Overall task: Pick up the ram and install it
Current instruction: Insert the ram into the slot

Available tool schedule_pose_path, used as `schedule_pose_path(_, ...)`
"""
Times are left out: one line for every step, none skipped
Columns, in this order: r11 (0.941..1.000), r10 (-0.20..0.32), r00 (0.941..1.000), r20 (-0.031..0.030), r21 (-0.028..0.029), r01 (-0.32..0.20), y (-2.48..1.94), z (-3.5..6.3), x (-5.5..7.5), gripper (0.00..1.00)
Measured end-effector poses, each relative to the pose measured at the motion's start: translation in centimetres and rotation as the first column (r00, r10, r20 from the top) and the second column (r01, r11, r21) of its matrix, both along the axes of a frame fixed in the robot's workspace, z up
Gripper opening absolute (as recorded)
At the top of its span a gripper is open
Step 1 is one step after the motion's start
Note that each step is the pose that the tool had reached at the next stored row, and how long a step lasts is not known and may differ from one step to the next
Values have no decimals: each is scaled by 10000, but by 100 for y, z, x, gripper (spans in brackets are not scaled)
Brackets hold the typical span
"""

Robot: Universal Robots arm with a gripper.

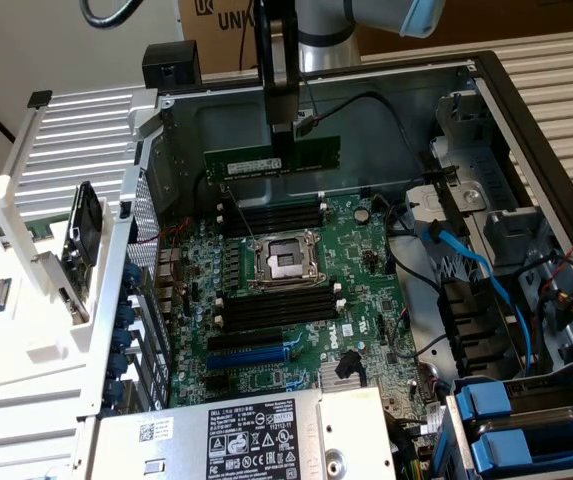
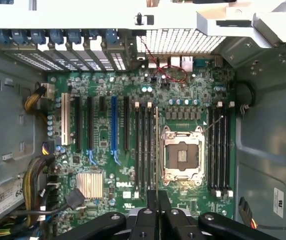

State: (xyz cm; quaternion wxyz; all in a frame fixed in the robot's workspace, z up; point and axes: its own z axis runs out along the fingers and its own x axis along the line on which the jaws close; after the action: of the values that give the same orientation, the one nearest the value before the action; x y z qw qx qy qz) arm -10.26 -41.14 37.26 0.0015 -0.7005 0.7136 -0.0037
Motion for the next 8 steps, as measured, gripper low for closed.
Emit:
schedule_pose_path(10000,-1,10000,1,2,1,-3,-19,-1,12)
schedule_pose_path(10000,0,10000,0,3,0,-9,-36,0,12)
schedule_pose_path(10000,0,10000,0,6,0,-16,-54,0,12)
schedule_pose_path(10000,0,10000,1,12,0,-25,-74,0,12)
schedule_pose_path(10000,0,10000,0,16,0,-36,-91,0,12)
schedule_pose_path(10000,-1,10000,1,25,1,-49,-109,0,12)
schedule_pose_path(10000,-1,10000,1,32,1,-61,-128,0,12)
schedule_pose_path(10000,0,10000,0,38,0,-72,-145,0,12)
